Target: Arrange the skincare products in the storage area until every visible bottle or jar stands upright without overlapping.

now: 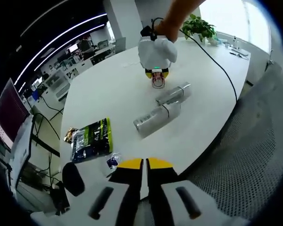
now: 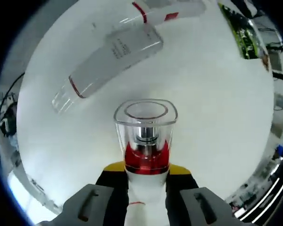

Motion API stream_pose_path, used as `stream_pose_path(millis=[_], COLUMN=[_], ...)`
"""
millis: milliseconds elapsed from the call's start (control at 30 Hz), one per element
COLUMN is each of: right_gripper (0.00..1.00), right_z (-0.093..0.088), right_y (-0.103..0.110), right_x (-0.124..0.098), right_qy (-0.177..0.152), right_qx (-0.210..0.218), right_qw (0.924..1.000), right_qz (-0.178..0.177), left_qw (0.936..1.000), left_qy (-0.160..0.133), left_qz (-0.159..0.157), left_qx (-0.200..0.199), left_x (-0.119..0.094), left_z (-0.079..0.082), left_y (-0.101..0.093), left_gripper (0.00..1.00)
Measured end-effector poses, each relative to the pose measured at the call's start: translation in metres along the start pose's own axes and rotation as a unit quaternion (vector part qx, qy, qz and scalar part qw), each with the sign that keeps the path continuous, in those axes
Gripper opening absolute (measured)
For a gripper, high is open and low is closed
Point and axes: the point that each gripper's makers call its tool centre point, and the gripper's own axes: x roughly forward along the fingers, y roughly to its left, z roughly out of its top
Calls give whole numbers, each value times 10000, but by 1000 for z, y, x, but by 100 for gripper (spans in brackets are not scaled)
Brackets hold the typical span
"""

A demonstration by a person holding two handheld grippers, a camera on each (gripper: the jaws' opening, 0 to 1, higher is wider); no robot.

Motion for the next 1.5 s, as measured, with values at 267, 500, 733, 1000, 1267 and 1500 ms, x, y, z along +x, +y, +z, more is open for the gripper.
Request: stream_pose_path(millis=[267, 500, 733, 1000, 1267, 1500], right_gripper=[24, 23, 24, 24, 24, 24], right_z=[1, 2, 5, 4, 5, -3], right_y=[2, 7, 9, 26, 48, 68], right_x=[-9, -9, -11, -7, -6, -8], right_qy=[-98, -297, -402, -309, -542, -753], right_qx=[200, 1261, 1980, 2910, 3926, 4682], right_qw=[9998, 9915, 9788, 9536, 9128, 8750], right_qz=[-19, 126, 322, 712, 988, 975], left_qw=[10000, 9998, 9988, 9984, 9985, 9987], left_qy=[2, 48, 365, 282, 273, 232], left_qz=[10, 128, 270, 367, 349, 309], left_qx=[-9, -111, -168, -324, -336, -332], left_x=[0, -1, 1, -1, -1, -1], left_z=[0, -2, -13, -11, -11, -10], left_y=[0, 6, 11, 16, 15, 14], left_gripper=[1, 2, 4, 4, 4, 4])
